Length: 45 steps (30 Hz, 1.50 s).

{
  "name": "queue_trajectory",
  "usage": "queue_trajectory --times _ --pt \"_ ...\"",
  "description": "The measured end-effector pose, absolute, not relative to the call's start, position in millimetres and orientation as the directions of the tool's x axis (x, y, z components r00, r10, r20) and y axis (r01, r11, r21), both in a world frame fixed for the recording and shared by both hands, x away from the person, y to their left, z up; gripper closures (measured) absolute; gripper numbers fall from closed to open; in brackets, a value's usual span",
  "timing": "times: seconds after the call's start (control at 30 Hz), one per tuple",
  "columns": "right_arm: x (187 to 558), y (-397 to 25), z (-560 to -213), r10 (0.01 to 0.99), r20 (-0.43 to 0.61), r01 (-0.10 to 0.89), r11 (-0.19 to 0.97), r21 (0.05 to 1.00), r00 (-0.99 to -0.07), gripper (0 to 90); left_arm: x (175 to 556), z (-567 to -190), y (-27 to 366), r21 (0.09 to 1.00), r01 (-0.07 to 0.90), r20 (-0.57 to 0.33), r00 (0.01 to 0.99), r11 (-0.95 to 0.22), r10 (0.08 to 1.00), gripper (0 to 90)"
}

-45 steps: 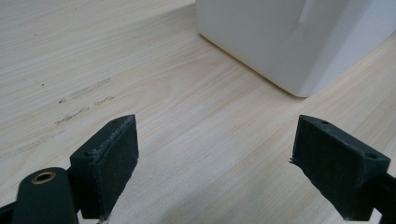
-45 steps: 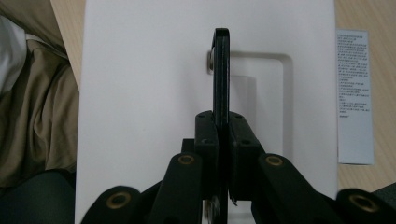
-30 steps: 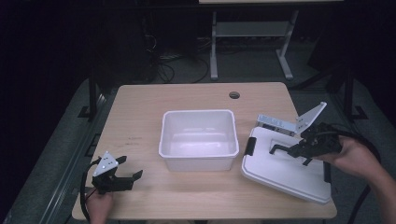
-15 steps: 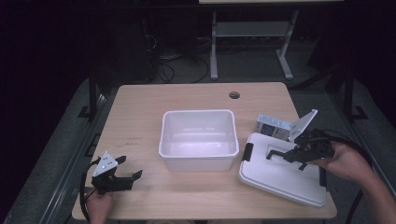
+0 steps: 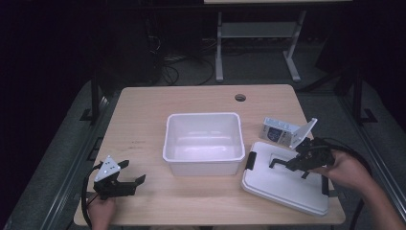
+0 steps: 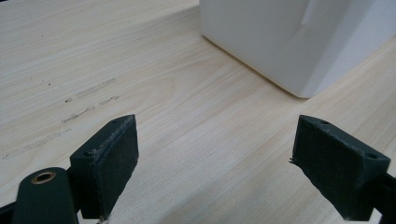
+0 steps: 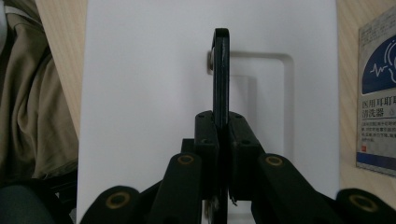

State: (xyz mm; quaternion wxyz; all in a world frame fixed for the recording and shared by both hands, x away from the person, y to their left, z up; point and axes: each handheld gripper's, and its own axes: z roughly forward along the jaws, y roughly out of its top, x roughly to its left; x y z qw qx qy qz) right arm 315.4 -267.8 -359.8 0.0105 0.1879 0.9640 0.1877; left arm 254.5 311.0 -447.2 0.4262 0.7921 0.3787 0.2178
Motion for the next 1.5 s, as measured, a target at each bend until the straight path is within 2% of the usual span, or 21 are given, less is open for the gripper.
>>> queue_trajectory --times 0.93,1.5 --pt "319.9 -267.2 -391.4 0.381 0.083 0.384 0.850 0.360 -0.921 83.8 253.7 -447.2 312.0 0.838 0.416 0.026 0.616 -0.353 0.788 13.6" --pt "320.2 -266.5 -394.7 0.385 0.100 0.393 0.842 0.369 -0.918 83.1 253.7 -447.2 311.7 0.836 0.417 0.028 0.617 -0.357 0.786 13.6"
